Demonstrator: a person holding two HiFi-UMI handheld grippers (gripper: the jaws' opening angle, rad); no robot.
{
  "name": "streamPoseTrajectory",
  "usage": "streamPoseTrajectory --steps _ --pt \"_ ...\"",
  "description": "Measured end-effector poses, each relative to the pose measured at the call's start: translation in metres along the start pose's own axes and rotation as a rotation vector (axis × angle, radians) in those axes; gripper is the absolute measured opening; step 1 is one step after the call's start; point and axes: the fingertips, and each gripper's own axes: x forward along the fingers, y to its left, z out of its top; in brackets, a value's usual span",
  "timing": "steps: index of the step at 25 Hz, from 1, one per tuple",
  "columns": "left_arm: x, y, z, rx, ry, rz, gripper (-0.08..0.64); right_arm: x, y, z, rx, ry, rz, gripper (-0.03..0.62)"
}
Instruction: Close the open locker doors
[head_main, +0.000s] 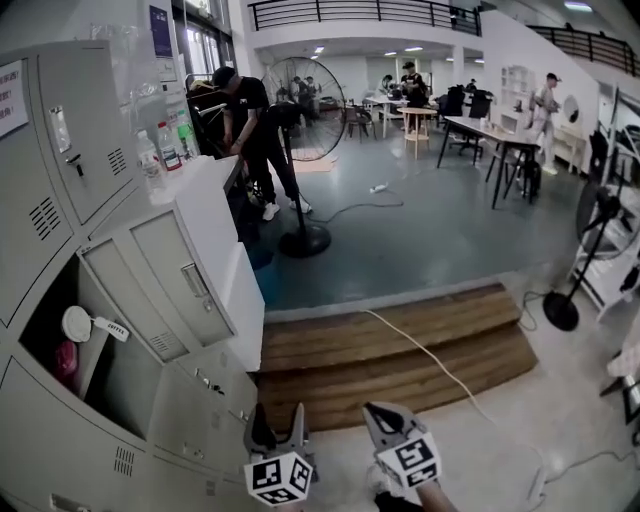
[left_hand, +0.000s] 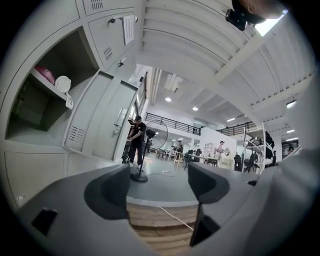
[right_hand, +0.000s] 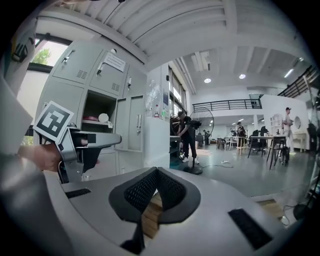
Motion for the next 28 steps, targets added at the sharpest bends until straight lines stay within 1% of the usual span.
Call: streamPoseTrajectory --steps 3,5,9,13,16,18,21,23,26,28 --pt "0.024 -0.003 0.010 0.000 -0.025 0.046 0.339 0.021 -0.018 0.006 -0.004 0.001 0.061 0.006" --pt "0.041 -0.007 0.012 0.002 -0.034 0.062 0.340 0.036 -0.032 0.012 -0.017 -0.014 0.093 0.005" --pt "0.066 -0.013 0.006 -0.011 -0.031 0.104 0.340 0.056 -0.054 0.014 -0.024 -0.012 0.143 0.006" --pt "0.084 -0.019 -0.004 -0.020 -0.026 0.139 0.341 0.068 -0.076 0.006 -0.025 -0.010 0.178 0.006" --pt "0.092 -0.027 -0.010 -0.007 -0.012 0.146 0.339 0.078 -0.092 0.004 -0.005 -0.056 0.181 0.005" --pt "0.094 -0.028 -0.011 0.000 -0.001 0.162 0.340 0.083 -0.096 0.004 0.010 -0.068 0.189 0.006" --pt "0.096 -0.023 -0.013 0.010 0.010 0.194 0.341 0.083 -0.090 -0.002 0.004 0.000 0.230 0.006" --pt "0.098 -0.020 -0.016 0.011 0.016 0.213 0.339 0.085 -0.089 -0.006 -0.001 0.022 0.247 0.006" --pt "0.103 -0.013 -0.018 0.012 0.018 0.235 0.341 0.093 -0.091 -0.006 0.008 0.020 0.257 0.005" --pt "0.109 -0.007 -0.018 0.020 0.013 0.240 0.341 0.103 -0.094 -0.003 0.020 -0.015 0.255 0.006"
